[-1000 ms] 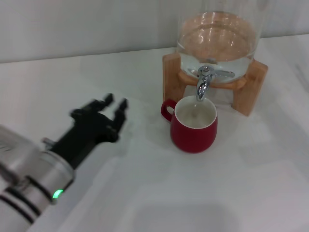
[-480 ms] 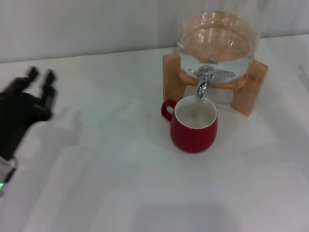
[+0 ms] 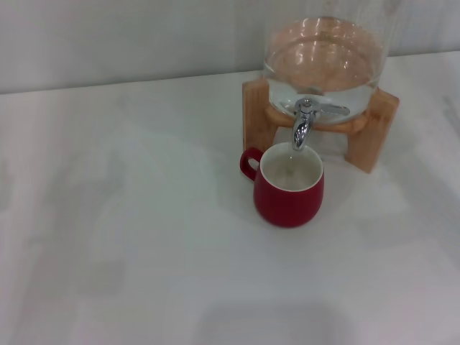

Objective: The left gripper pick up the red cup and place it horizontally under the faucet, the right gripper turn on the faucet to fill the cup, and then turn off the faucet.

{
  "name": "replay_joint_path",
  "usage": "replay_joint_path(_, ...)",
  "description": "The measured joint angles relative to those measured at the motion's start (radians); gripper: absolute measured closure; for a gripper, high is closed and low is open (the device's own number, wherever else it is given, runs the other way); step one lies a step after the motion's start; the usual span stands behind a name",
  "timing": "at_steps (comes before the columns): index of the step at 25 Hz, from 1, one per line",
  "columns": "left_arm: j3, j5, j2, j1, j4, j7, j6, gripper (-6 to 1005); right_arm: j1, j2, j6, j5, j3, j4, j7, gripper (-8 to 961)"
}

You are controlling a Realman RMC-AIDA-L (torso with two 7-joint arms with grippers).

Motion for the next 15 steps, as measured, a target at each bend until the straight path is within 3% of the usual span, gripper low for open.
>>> replay_joint_path(3,-0.030,-0.016,0.002,-0.011,0.018,0.014,-0.006,369,0.003,0.003,0.005,-0.003,-0.001,0.001,0.002,279)
replay_joint_path(8,-0.051,-0.017,0.003,-0.029,0.020,0.031,-0.001,169,0.003,0.005,0.019,-0.006,-0.007,0.001,0.007,279)
replay_joint_path(15,-0.047,-0.008,0.005,-0.052,0.029,0.032,0.004,135,-0.017,0.008,0.110,-0.010,-0.021,-0.005,0.057,279)
